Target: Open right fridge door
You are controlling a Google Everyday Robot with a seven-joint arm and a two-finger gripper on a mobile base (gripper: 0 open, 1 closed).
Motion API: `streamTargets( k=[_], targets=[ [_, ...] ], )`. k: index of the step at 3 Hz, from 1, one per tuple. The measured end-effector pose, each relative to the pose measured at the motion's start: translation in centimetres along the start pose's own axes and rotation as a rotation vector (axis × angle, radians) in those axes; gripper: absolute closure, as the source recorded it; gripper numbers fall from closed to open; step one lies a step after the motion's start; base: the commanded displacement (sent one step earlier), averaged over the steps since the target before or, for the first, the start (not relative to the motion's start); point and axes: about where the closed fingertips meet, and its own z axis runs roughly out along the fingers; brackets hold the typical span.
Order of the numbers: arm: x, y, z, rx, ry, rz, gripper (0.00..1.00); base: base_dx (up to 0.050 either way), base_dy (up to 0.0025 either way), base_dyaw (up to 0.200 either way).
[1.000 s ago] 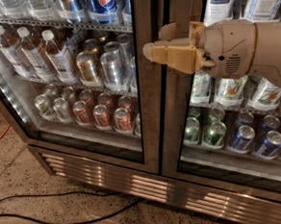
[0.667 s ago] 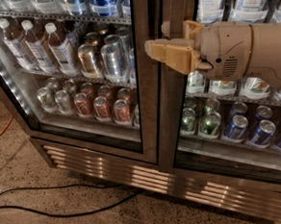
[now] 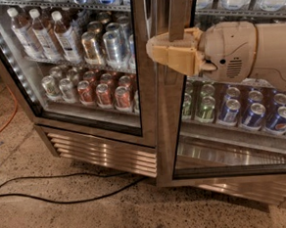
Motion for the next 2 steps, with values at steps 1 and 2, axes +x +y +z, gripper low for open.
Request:
streamTargets(
  k=[1,2],
  targets=[
    [0.0,0.0,0.0,0.0,0.0,0.0,1.0,-0.05,-0.00001,0.0],
    [0.0,0.0,0.0,0.0,0.0,0.0,1.0,-0.05,0.0,0.0]
  ],
)
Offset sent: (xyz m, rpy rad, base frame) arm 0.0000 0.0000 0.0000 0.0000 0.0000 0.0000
